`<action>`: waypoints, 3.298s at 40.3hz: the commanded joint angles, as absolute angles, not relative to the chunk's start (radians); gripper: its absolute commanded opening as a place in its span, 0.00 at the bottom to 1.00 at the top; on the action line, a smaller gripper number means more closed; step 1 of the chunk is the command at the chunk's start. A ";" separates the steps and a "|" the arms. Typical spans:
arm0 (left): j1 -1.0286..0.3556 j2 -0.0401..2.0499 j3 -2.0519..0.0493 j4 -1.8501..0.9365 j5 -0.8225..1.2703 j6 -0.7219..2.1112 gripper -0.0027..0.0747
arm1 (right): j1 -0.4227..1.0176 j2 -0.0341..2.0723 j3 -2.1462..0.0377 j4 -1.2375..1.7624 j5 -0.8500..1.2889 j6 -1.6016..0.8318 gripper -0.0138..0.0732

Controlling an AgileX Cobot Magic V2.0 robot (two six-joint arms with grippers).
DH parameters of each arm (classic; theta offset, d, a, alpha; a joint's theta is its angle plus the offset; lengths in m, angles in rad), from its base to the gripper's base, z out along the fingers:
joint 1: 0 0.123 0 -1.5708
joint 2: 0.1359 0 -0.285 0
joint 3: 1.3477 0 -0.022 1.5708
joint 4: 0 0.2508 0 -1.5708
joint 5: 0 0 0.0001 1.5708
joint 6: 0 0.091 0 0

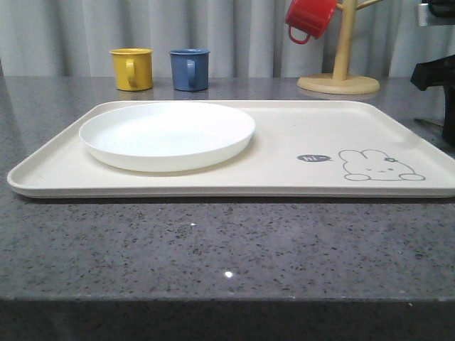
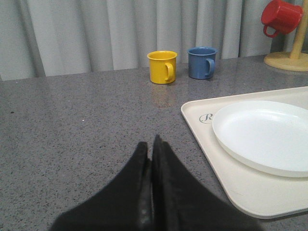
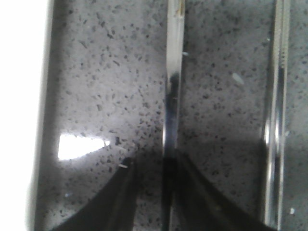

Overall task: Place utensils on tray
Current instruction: 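Move the right gripper down over the steel fork and grasp it, then carry the fork with the right gripper and lay it beside the plate, then release the fork and raise the right gripper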

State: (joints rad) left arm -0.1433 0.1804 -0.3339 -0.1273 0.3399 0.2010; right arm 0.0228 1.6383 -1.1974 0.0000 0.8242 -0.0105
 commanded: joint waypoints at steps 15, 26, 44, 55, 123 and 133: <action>-0.148 0.190 -0.359 -0.141 0.252 0.195 0.01 | 0.032 1.551 -1.278 0.000 0.893 0.000 0.16; -0.148 0.190 -0.359 -0.141 0.252 0.195 0.01 | 0.229 1.497 -1.442 -0.067 1.067 0.211 0.16; -0.148 0.190 -0.359 -0.141 0.256 0.195 0.01 | 0.507 1.660 -1.584 -0.069 1.046 0.460 0.16; -0.148 0.190 -0.359 -0.141 0.256 0.195 0.01 | 0.507 1.787 -1.609 -0.055 0.994 0.567 0.16; -0.148 0.190 -0.359 -0.141 0.252 0.195 0.01 | -0.103 1.614 -1.481 -0.049 1.223 0.027 0.55; -0.148 0.190 -0.359 -0.141 0.252 0.195 0.01 | -0.144 1.680 -1.477 0.024 1.200 -0.061 0.55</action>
